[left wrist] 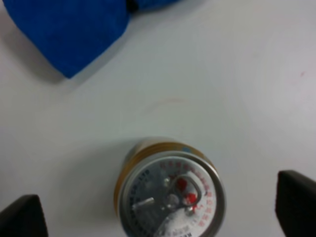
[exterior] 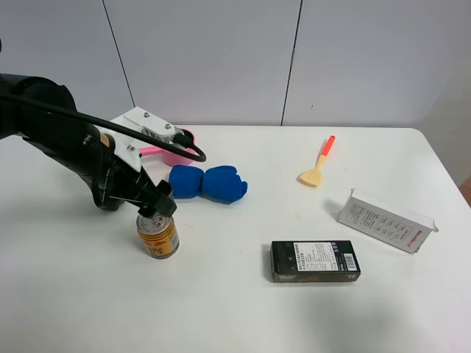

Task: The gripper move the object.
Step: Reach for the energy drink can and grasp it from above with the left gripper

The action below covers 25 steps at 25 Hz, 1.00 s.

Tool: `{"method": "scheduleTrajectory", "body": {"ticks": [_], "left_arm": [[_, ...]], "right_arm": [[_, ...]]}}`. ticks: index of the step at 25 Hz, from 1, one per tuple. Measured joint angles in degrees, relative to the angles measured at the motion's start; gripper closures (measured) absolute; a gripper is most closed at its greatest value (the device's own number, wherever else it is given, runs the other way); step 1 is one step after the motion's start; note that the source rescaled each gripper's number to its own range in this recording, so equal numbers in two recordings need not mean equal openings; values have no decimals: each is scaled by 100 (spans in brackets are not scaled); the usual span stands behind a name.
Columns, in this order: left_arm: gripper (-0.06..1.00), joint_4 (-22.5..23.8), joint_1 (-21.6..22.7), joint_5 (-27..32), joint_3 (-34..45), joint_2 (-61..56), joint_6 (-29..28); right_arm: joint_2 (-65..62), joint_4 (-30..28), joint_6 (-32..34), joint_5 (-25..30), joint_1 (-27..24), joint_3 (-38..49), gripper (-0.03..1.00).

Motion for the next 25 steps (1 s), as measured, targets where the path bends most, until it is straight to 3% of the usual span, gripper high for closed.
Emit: {"method": "scheduleTrajectory", "body": {"ticks": [7,25], "left_arm": [[16,12,0,190,116,259,-13],[16,12,0,-701,198,1058,-17]], "right_arm": [[0,0,0,0,0,0,-3],[0,0,0,0,0,0,-3]]}}
